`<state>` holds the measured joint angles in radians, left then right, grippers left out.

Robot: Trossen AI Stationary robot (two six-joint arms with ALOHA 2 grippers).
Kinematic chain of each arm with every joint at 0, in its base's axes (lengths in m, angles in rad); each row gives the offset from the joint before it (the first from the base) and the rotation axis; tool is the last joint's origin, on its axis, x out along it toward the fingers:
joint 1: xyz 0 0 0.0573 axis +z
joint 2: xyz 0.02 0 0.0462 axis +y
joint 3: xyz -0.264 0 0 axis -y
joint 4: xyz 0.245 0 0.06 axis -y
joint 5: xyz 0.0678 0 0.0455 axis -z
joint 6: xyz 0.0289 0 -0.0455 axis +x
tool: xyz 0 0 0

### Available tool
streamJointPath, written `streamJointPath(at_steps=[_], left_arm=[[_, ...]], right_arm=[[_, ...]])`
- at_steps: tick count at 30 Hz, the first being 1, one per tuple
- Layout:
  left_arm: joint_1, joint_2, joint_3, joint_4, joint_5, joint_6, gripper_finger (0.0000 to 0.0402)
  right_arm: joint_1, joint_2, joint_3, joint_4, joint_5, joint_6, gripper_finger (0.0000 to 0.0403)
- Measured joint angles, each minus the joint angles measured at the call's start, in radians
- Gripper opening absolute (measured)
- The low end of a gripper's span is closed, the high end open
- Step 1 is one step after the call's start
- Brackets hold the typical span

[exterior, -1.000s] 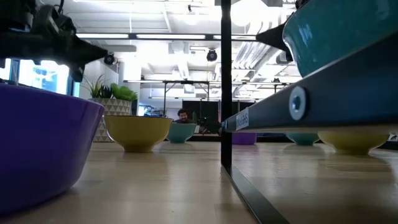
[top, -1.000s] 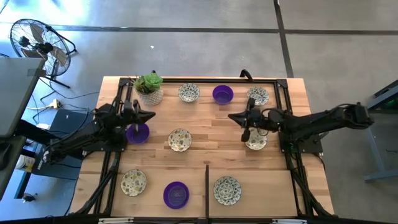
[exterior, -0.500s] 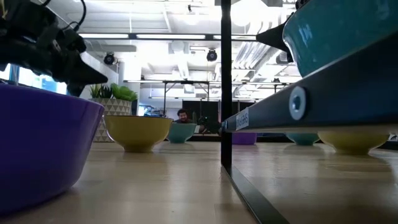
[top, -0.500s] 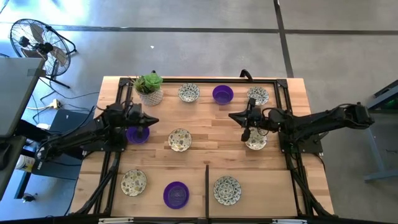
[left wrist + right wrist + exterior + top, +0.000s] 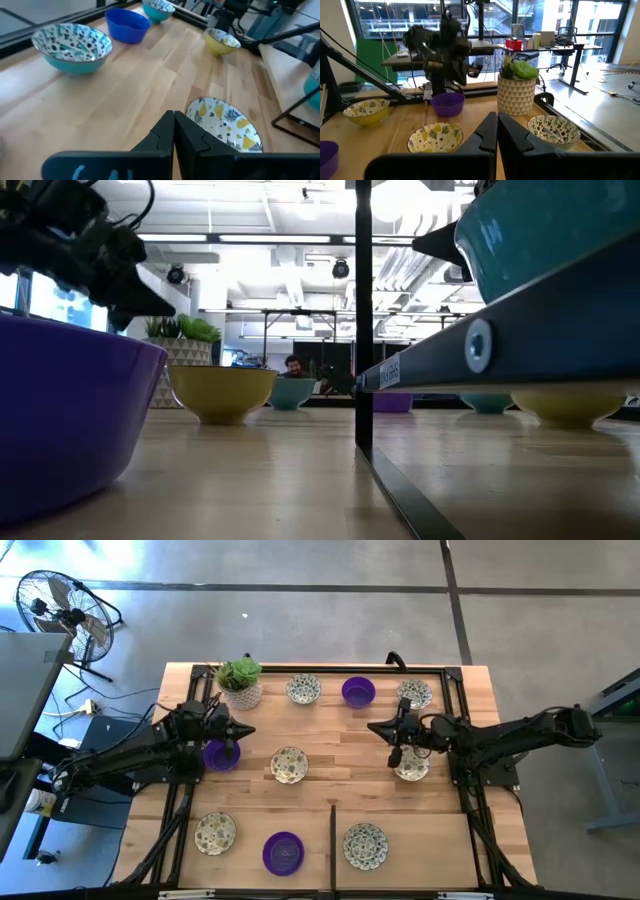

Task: Pick & Place Mini bowls
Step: Put the top left yellow patterned bowl on the shelf

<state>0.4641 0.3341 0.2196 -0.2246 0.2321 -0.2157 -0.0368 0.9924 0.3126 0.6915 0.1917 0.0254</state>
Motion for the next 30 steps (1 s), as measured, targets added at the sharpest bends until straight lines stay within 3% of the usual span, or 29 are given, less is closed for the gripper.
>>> streamJointPath(at_steps=[9,20,25,30], left_arm=[[0.0,0.209,0.165,-0.107,0.016,0.003,0.0014],[-0.01,0.497,0.273,-0.057,0.051,0.002,0.0119],[-0.098,0.646,0.352,-0.08,0.048,0.002,0.016],[-0.177,0.787,0.442,-0.162,-0.026,0.001,0.0199]], right_arm=[[-0.003,0.0,0.0,-0.022,0.006,-0.013,0.0],[-0.005,0.0,0.0,-0.025,0.019,-0.124,0.0],[-0.005,0.0,0.0,-0.029,0.017,-0.18,0.0],[-0.008,0.0,0.0,-0.021,0.016,-0.207,0.0]])
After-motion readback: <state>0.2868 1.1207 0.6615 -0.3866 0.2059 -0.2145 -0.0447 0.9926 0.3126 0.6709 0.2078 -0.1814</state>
